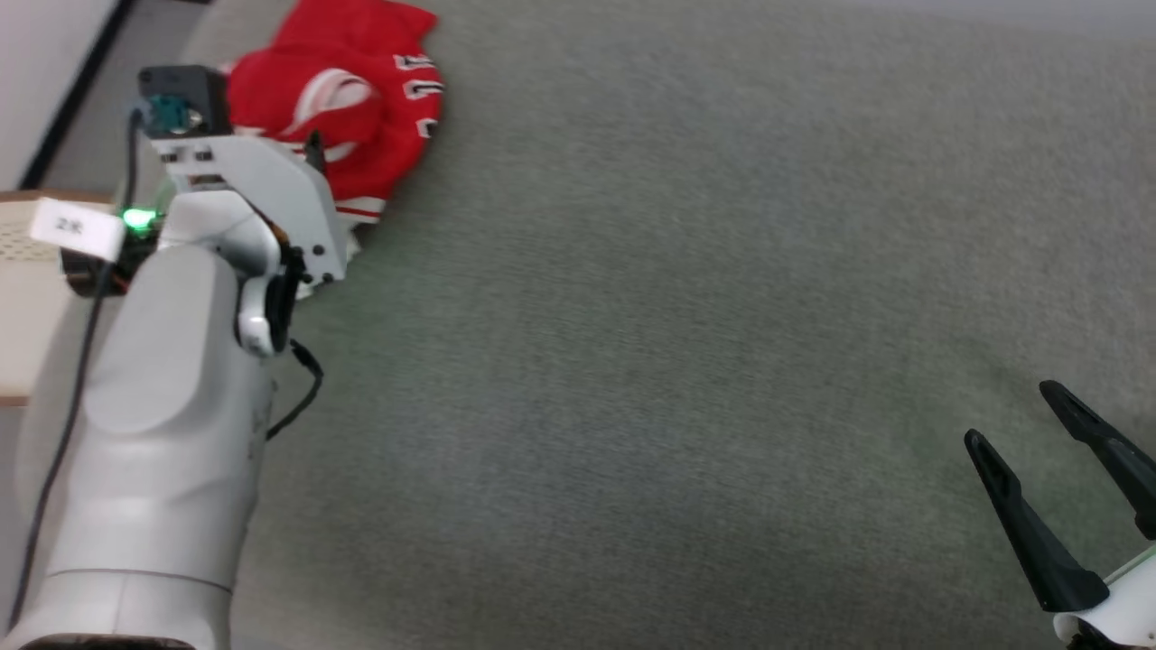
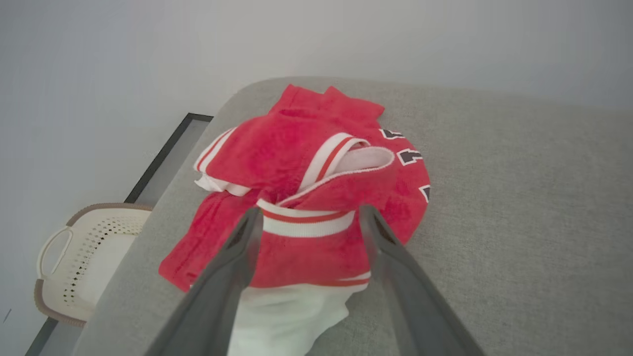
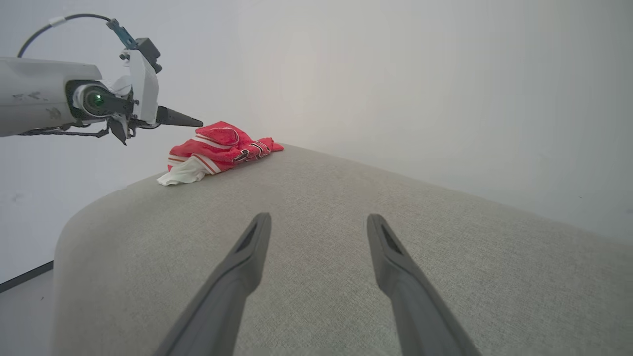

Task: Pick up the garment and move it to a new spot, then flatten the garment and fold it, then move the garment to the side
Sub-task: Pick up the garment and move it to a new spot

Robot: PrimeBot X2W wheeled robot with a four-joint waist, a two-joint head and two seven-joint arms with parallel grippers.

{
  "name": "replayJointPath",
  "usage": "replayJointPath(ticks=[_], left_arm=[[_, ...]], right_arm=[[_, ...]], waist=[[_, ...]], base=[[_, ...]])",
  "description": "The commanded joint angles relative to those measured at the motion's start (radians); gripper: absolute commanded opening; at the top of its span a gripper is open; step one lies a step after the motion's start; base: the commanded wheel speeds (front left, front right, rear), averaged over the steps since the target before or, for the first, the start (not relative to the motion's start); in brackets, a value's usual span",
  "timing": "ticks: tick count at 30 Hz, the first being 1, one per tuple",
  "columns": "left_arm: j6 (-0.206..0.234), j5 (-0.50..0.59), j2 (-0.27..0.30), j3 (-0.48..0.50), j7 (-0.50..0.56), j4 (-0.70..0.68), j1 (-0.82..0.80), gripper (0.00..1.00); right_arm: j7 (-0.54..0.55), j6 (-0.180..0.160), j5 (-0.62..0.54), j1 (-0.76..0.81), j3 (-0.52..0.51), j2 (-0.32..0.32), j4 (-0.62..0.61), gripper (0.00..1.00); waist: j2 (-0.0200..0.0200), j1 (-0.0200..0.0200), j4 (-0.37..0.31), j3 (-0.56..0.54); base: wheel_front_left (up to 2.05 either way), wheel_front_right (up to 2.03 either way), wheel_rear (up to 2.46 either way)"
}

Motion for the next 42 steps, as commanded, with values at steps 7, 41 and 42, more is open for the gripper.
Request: replayJointPath(ticks=[7,41,42], left_arm=[[0.039,-0.030,0.046,0.030,0.111,-0.024,0.029,1.00],[0.116,-0.052,0.076,0.076,-0.130,-0.068,0.057,0.00],[0.111,-0.055,0.078,0.078,-0.146,-0.070,0.054,0.00]], right_arm=[[-0.005,-0.001,0.018,-0.003,-0.010,-0.049,-0.059,1.00],[-0.005,-0.001,0.016,0.016,-0.040,-0.035,-0.134,1.00],[-0.005,-0.001,0.015,0.014,-0.037,-0.028,-0.127,1.00]], waist=[[0.0000,0.0000,-0.123,0.134],[0.0000,0.0000,-0.145,0.082],[0.0000,0.0000,-0.141,0.069]], base=[[0.00,0.00,0.00],[0.00,0.00,0.00],[0.00,0.00,0.00]])
